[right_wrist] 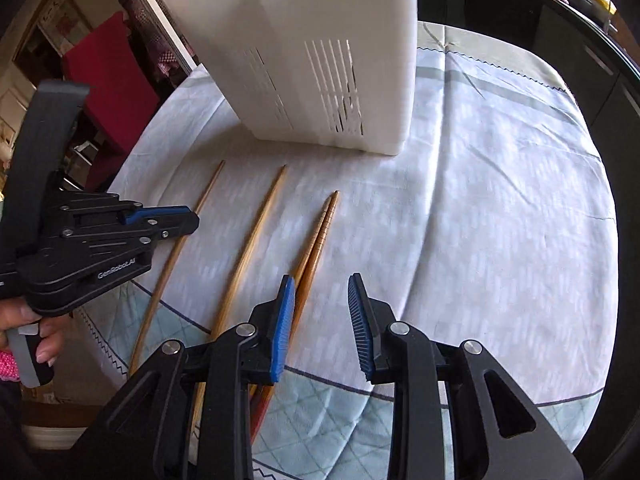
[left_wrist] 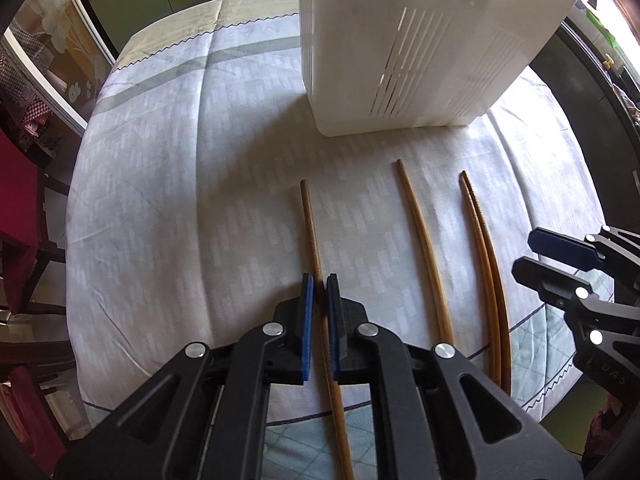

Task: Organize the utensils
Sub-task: 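Grasp a wooden chopstick on the cloth with the left gripper while the right gripper grasps another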

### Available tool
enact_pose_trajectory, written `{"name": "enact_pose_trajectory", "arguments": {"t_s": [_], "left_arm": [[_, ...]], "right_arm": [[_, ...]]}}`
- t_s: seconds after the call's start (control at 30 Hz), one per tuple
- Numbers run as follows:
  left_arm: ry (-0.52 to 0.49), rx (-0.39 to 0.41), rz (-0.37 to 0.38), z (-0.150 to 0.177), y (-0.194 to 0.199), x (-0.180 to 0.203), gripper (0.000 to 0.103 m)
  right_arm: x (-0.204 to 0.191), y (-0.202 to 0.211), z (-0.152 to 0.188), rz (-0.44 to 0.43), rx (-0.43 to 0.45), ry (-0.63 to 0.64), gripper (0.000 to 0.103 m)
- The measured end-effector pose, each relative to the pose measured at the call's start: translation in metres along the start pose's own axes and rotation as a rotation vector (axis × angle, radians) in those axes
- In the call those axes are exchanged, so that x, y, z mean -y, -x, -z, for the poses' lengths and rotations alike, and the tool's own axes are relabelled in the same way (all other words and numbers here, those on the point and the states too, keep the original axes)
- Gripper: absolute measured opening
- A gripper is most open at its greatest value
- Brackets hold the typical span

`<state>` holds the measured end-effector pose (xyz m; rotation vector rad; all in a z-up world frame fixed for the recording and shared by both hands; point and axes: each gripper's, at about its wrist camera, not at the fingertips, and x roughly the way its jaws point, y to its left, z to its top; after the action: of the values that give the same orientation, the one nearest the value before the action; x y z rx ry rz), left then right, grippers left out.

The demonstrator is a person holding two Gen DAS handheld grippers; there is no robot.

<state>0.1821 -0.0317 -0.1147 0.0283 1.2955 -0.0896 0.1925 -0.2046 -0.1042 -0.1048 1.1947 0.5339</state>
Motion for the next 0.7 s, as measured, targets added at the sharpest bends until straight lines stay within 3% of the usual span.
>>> {"name": "enact_pose_trajectory", "arguments": {"t_s": [0.47, 0.7], "left_arm": [[-0.015, 0.017, 0.020, 0.002, 0.002, 0.000, 0.007], [-0.023, 0.014, 0.007, 0.001, 0.001, 0.001, 0.007]], "right_arm": [[-0.014, -0.017, -0.005, 0.130, -0.049, 0.049, 0.028], [-0.015, -0.022, -0.009, 0.128, -0.075, 0.054, 0.026]]}}
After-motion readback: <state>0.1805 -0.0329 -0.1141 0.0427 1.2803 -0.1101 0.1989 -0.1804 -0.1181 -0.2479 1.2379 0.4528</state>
